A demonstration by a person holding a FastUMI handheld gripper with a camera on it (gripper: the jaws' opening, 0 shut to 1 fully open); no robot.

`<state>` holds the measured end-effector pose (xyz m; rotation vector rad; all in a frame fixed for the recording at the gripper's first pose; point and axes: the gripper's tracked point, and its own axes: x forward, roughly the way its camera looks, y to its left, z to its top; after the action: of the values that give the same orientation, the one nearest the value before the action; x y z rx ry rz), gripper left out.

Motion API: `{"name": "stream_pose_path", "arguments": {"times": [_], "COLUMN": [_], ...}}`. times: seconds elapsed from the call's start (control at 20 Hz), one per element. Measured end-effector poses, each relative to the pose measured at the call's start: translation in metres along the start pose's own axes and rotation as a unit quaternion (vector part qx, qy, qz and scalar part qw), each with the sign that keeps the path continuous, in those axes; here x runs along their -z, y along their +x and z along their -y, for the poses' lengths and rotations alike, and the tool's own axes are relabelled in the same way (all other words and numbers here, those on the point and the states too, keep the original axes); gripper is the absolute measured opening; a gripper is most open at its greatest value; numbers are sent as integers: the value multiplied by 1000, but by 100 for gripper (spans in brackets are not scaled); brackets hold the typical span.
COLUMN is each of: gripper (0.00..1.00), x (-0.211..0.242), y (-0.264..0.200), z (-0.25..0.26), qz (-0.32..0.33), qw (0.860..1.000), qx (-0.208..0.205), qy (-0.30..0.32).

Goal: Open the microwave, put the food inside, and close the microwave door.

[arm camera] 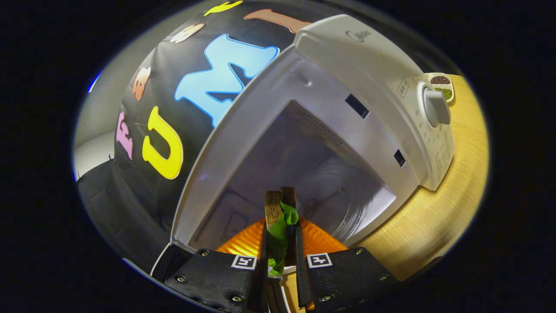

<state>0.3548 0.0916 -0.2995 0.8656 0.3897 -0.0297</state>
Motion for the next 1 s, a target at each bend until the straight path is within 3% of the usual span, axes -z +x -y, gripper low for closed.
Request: {"name": "stream_pose_path", "arguments": {"times": [0.4,0.5,0.55,0.65,1.0], "gripper": [38,57,79,97,97], "x": [1,-1,-2,-7,-14], "y": [4,-1,-3,-14,-85], "z": [33,43,45,47,13], "qz": [-9,-13,-16,-15,-20], "qw": [994,987,984,979,964], "qx": [80,105,109,123,96], "qy": [-71,-122,-138,-161,-246]}}
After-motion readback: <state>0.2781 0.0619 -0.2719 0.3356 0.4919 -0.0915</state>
